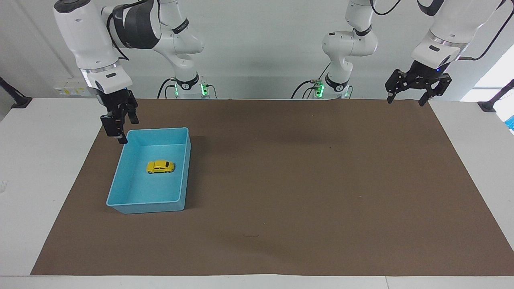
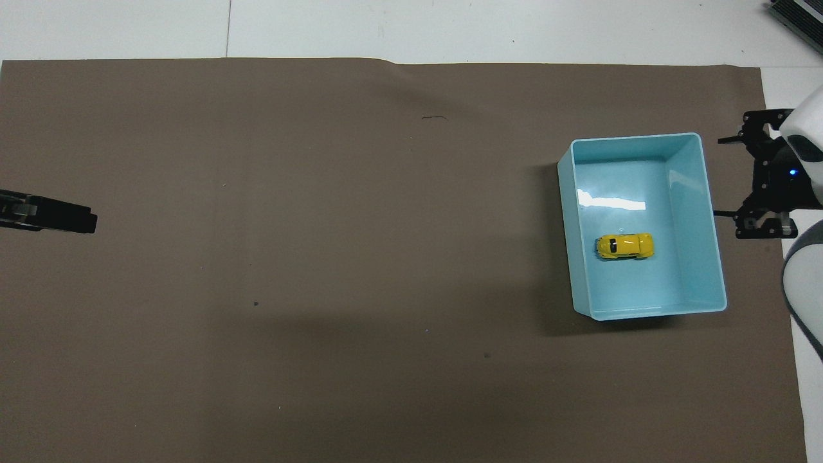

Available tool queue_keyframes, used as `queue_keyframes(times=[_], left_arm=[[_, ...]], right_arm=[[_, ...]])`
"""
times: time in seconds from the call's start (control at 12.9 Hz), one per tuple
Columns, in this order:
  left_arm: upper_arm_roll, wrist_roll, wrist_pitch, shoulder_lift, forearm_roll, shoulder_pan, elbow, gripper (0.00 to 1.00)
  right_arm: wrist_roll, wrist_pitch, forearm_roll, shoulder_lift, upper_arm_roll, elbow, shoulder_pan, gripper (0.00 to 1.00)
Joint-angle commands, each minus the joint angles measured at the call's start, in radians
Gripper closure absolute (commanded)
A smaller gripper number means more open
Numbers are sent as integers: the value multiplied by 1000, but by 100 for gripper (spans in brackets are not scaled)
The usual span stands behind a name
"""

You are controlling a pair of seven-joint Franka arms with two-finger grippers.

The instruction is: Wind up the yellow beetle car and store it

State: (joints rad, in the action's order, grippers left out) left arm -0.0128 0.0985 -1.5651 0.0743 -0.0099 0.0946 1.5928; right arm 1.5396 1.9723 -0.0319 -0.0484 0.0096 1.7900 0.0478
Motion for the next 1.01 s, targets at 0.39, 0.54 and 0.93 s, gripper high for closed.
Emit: queue_keyframes(times=[0.39,0.54,0.93], left_arm=[[4,3,13,5,-12,-9,1,0],[4,3,13,5,-12,-9,1,0],[4,3,13,5,-12,-9,1,0]], right_arm=[[-528,-188,-10,-2,9,-83,3,0],[-657,-219,-3,-2,16,-93,3,0],[-1103,-346,7,-1,27,-171,0,0]])
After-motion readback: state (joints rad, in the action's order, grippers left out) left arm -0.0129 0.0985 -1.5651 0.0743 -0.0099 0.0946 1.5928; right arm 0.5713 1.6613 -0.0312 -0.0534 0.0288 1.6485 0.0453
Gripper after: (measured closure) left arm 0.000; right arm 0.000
